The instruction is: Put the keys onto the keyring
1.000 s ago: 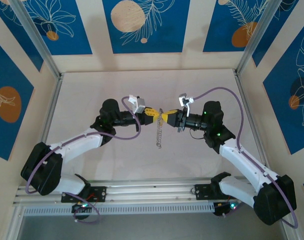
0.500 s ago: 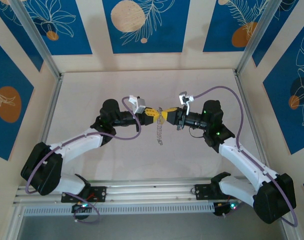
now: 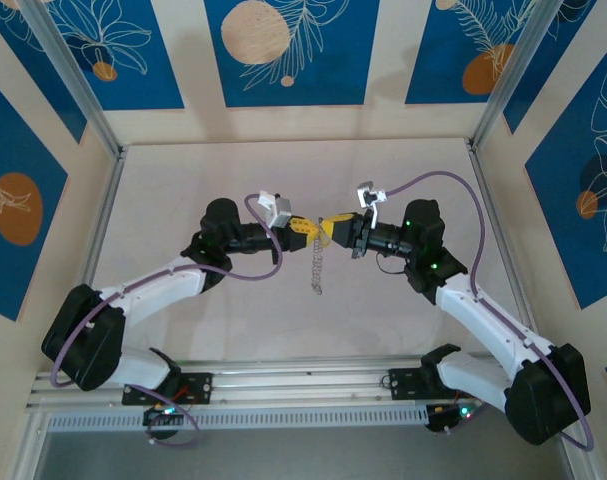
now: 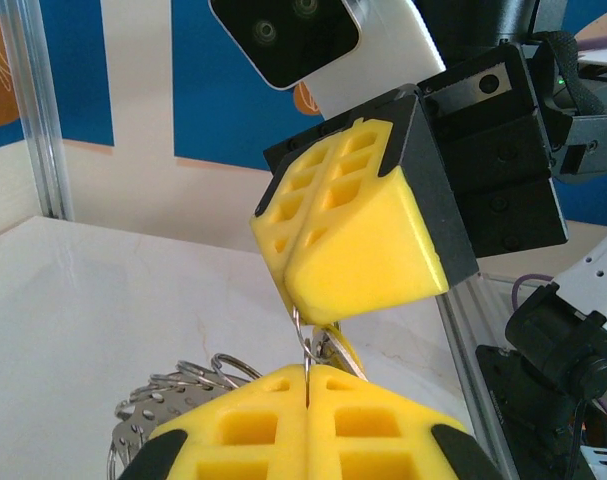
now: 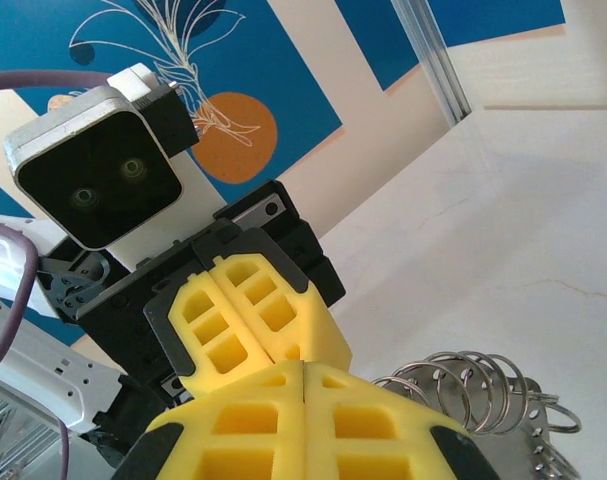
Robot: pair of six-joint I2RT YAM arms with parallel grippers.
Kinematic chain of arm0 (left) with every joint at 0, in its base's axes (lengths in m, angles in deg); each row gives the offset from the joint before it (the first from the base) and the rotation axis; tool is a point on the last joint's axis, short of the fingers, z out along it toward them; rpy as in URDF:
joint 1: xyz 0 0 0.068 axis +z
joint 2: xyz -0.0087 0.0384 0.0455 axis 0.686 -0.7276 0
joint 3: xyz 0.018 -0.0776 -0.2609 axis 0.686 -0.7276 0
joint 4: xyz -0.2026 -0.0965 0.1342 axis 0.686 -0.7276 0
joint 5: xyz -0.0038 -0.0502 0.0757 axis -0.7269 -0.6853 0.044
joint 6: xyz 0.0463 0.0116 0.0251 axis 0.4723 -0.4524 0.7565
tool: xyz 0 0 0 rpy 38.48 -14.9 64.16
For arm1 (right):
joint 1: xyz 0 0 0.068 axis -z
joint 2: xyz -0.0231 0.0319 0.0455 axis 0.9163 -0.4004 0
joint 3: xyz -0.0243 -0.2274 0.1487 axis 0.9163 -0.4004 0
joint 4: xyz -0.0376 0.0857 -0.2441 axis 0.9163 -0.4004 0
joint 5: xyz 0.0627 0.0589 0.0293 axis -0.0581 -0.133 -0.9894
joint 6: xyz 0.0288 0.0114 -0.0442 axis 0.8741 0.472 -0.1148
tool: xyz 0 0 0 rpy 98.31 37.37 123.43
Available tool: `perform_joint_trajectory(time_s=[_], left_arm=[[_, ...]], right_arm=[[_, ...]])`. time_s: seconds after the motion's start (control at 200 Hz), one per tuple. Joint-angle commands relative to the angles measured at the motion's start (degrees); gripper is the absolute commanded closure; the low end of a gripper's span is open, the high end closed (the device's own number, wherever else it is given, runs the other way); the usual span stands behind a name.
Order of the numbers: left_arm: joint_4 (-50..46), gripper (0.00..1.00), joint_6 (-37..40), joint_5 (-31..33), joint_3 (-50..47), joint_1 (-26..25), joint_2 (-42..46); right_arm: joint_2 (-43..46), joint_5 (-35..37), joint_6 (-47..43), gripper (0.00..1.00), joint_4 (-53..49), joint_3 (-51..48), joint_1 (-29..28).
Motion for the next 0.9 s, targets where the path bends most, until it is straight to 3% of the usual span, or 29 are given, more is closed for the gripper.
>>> perform_joint_trajectory(time_s=[0.0, 0.895], left_arm=[[2.92, 1.0, 0.44, -1.25, 2.17, -1.07, 0.96], [7.56, 1.0, -2.79, -0.37, 1.73, -1.11, 1.66]], right_arm=[[-0.41, 1.65, -0.65, 1.0, -0.11, 0.83, 0.45], [0.03, 1.97, 0.96, 1.0, 0.5, -3.16, 2.32]])
